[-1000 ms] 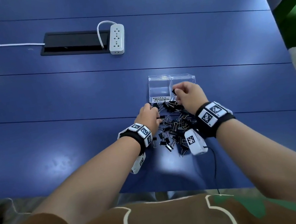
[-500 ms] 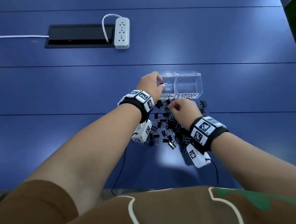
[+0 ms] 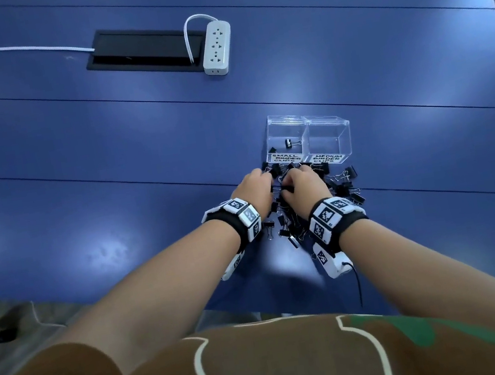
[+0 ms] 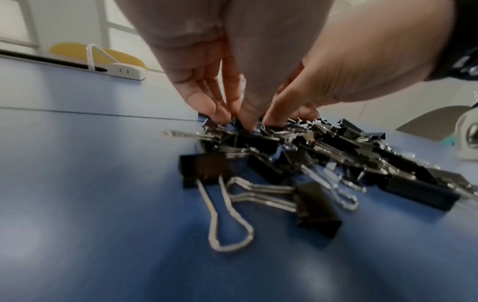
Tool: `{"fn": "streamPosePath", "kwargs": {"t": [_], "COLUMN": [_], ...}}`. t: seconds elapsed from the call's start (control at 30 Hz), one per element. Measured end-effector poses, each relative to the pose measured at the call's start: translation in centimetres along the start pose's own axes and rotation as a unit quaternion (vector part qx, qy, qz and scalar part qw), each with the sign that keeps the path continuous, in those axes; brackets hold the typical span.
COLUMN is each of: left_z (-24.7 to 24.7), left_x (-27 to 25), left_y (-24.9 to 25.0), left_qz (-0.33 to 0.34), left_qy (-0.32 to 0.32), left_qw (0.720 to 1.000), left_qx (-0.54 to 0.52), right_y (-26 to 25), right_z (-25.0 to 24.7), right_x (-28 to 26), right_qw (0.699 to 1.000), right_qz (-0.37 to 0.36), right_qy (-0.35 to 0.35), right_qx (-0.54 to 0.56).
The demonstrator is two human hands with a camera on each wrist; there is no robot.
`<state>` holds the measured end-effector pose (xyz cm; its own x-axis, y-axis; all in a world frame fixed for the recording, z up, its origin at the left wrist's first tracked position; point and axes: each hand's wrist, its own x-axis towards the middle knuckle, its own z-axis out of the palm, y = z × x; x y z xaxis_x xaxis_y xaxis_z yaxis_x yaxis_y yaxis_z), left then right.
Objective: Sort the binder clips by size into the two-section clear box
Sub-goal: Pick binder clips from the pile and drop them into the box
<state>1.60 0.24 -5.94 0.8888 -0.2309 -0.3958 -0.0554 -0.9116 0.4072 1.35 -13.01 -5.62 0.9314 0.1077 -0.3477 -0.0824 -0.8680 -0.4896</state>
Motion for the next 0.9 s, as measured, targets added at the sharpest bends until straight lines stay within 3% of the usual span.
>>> {"fn": "streamPosePath", "kwargs": {"t": [0.1, 0.23, 0.4, 0.53, 0.73, 0.9], "left_z": [-0.2, -1.0, -2.1, -2.6, -2.2, -1.9], "left_x": [0.1, 0.0, -0.2, 0.2, 0.7, 1.0], "left_y": [0.1, -0.2, -2.0, -3.6, -3.5, -2.5], "left_qz": [0.014, 0.002, -0.1, -0.157, -0.182, -0.151], "left_qy": [0.009, 0.045, 0.123, 0.112, 0.06, 0.054], "left_qw": [1.0, 0.99, 0.945, 0.922, 0.93, 0.968], "left_qx": [0.0, -0.132, -0.286, -0.337, -0.312, -0.191], "right_y": [0.4, 0.8, 1.0, 0.3, 0.0, 0.1], "right_z": [-0.7, -2.0, -2.3, -0.8, 0.5, 0.9], "right_x": [-0.3, -0.4, -0.3, -0.1, 0.3, 0.5], "right_qw": [0.999, 0.994, 0.996, 1.0, 0.998, 0.995], "right_qz": [-0.004, 0.014, 0.012, -0.013, -0.029, -0.065], "right_qy": [0.018, 0.058, 0.043, 0.01, 0.049, 0.035], "right_qx": [0.037, 0.093, 0.074, -0.001, -0.039, -0.071]}}
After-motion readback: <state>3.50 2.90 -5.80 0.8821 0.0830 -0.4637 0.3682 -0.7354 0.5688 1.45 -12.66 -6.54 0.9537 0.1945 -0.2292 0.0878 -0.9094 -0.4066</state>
